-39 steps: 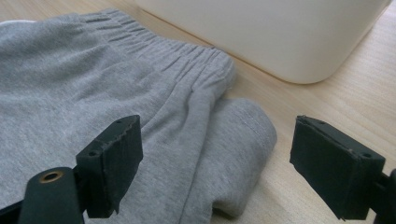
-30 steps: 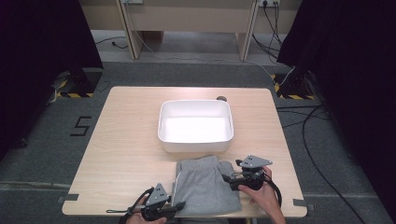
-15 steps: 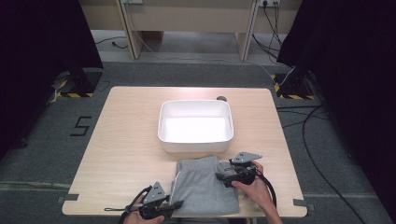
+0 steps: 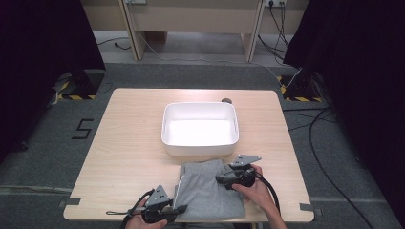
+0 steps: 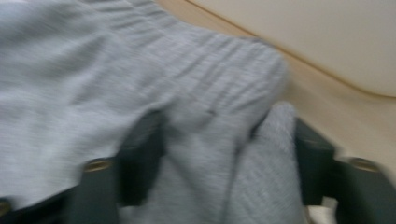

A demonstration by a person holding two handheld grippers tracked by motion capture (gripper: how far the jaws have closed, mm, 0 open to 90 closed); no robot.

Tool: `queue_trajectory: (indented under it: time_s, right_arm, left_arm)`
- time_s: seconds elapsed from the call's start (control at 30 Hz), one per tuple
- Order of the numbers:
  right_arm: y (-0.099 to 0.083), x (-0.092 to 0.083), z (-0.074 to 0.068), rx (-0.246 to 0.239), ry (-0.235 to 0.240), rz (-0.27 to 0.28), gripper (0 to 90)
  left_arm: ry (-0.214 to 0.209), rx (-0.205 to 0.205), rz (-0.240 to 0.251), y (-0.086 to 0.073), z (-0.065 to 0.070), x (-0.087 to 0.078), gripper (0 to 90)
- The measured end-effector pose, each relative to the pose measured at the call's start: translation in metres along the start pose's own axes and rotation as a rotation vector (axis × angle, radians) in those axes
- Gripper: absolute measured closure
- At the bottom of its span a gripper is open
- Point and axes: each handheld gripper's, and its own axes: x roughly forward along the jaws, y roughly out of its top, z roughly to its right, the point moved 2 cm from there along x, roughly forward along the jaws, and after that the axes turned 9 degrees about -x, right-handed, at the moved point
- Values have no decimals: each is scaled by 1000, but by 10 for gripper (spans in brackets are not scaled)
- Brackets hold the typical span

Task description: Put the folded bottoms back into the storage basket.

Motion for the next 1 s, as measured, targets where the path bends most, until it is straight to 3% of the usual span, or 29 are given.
queue_trajectory:
  time_s: [0.23,0.43,1.0]
  right_arm:
    - [1,1,-5,-12,20,5,621]
    - [3,-1,-9,-67,13,39,762]
    - [19,-21,-19,-150,14,133,802]
  left_arm:
    - [-2,12,-4,0,-2,-2,618]
    - [-1,24,7,0,-1,-5,659]
    - [-2,66,34,7,10,-19,703]
